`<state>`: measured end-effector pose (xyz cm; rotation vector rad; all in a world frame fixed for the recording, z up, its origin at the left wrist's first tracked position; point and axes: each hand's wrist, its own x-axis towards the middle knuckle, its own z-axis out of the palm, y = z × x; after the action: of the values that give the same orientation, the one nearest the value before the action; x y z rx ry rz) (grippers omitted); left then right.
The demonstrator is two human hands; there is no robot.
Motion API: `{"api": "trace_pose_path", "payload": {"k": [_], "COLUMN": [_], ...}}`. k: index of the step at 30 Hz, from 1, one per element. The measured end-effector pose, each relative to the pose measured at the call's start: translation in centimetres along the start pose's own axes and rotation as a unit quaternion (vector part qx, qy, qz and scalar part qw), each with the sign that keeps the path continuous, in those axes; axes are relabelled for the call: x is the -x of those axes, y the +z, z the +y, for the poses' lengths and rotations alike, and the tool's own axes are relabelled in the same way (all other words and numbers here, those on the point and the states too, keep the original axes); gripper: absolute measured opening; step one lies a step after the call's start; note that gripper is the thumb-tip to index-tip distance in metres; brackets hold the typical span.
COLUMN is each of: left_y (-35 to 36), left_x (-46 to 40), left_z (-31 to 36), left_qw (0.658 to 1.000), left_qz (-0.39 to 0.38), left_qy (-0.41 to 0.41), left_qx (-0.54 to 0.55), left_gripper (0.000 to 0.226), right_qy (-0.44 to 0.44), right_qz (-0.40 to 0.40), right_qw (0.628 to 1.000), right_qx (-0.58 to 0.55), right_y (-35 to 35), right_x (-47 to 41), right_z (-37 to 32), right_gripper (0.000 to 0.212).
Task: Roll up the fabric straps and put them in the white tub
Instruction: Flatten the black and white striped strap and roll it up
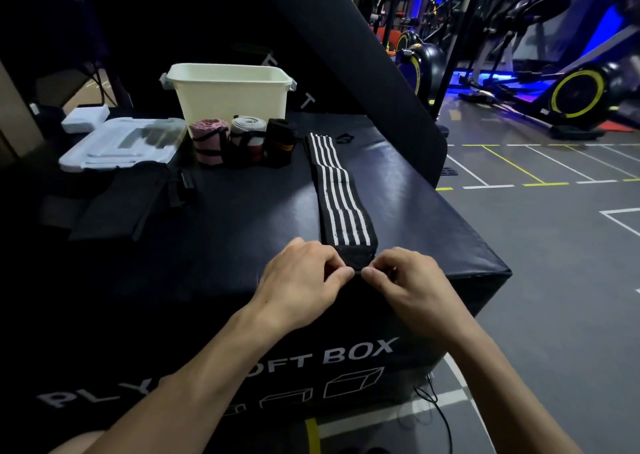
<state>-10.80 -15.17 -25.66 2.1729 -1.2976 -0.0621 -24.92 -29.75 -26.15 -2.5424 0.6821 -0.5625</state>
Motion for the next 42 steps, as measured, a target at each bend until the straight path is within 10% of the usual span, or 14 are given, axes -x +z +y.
{"api": "trace_pose_path", "payload": {"k": [16,26,42], "left_y": [0.1,1.4,0.9], "left_x": [0.6,0.2,-0.6], "left_z": [0.0,-0.9,-0.7], "left_qw": [0.983,0.967,0.990], "left_qz": [0.081,0.135,0.056], "left_qy": [0.132,0.178,0.030], "left_qx": [-0.095,-0.123,0.130], "left_gripper": [0.024,0.015,0.011], "right_qy": [0.117,-0.055,-0.061], "right_qz": [-0.047,0.054,0.008], "right_qw": [0.991,0.994,0.997], "right_qx": [-0.053,-0.083,-0.050], "right_y": [-0.9,-0.4,-0.7], "right_x": [-2.0,0.0,-1.0], "right_z": [-0.9,-0.1,0.1], "right_gripper": [0.027,0.015,0.018]}}
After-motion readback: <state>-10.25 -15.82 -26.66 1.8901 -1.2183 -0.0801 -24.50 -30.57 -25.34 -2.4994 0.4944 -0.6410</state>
